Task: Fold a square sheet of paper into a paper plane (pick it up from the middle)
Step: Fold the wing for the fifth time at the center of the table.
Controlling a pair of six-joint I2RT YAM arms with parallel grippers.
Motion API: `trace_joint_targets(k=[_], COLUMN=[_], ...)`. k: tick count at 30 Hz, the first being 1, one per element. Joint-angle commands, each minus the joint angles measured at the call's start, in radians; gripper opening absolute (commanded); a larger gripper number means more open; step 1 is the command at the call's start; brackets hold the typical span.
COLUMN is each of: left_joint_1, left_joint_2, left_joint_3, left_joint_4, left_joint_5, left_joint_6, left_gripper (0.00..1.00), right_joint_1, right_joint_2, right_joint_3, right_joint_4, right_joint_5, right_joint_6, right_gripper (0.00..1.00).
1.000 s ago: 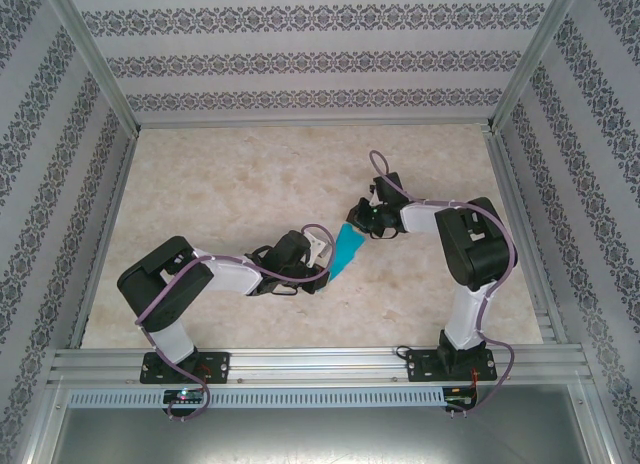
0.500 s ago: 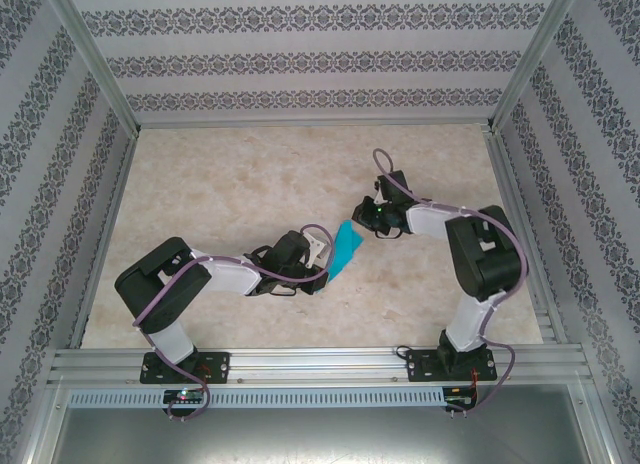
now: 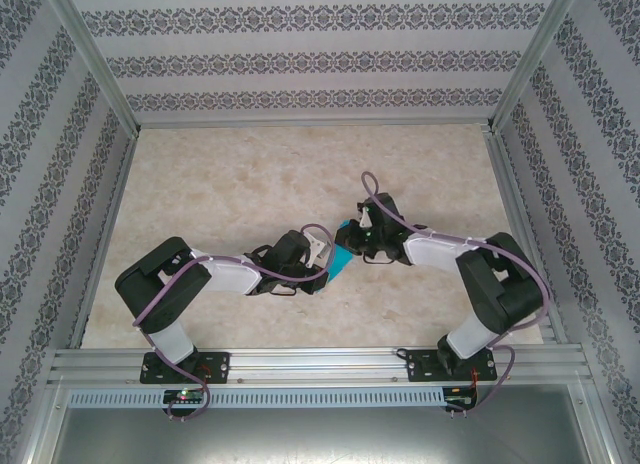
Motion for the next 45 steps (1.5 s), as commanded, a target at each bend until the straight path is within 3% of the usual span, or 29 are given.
trace_joint_targets(k=[1, 10, 23, 35, 45], left_joint_1=[0.01, 0.003, -0.092, -0.131, -0.129], left_joint_2=[0.046, -0.006, -0.115, -0.187, -0.27], left_joint_3=[-0.056, -0.065, -0.141, -0.203, -0.094], left_joint_4=[-0.268, -0.293, -0.344, -0.392, -0.434], left_joint_5=[-0.014, -0.018, -0.076, -0.059, -0.052], left_joint_6=[0.016, 0.01, -0.056, -0.088, -0.079], left_gripper=[0.12, 0.12, 0.12, 0.11, 0.13], right_joint_1=[0.017, 0.024, 0.026, 0.029, 0.061], right_joint_2=[0.069, 0.167, 0.262, 0.275, 0.213], right_joint_3=[0.0, 0.007, 0.003, 0.012, 0.074], right_joint_4=[0.113, 0.064, 0.016, 0.022, 0.022], right_joint_5=[-0.023, 0.046, 0.117, 0.097, 0.001], right_joint_6=[0.059, 0.009, -0.035, -0.046, -0.048], right_gripper=[0.09, 0.09, 0.07, 0.07, 0.12])
